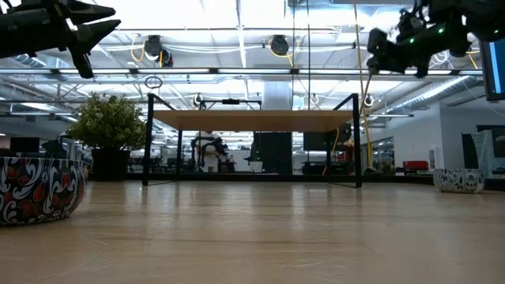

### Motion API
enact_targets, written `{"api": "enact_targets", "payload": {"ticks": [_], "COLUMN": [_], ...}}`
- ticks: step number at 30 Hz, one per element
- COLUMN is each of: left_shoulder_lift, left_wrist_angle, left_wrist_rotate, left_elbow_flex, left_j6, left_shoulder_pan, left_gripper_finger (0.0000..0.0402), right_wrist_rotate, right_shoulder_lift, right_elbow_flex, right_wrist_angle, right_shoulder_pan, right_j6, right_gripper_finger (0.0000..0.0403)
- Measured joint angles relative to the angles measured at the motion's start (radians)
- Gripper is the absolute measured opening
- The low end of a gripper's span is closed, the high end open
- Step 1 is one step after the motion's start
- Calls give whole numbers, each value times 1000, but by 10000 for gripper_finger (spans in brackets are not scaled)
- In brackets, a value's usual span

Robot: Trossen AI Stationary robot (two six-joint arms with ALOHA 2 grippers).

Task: Pick & Place candle stick holders
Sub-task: Put the top gold candle holder on the shelf

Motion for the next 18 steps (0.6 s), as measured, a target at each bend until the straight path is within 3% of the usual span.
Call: {"api": "enact_targets", "payload": {"ticks": [7, 18], "left_shoulder_lift": [0, 0], "left_wrist_angle": [2, 74], "left_wrist_rotate": [0, 0], "left_elbow_flex": [0, 0], "left_j6": [-2, 21], "left_shoulder_pan": [0, 0], "left_gripper_finger": [86, 86], "right_wrist_rotate": [0, -13], "right_shoulder_lift": [-18, 65], "right_elbow_flex": [61, 383], "right_wrist_angle": [12, -63], "right_shoulder_pan": [22, 177], "right_j6": [-99, -268], "right_gripper_finger": [97, 96]}}
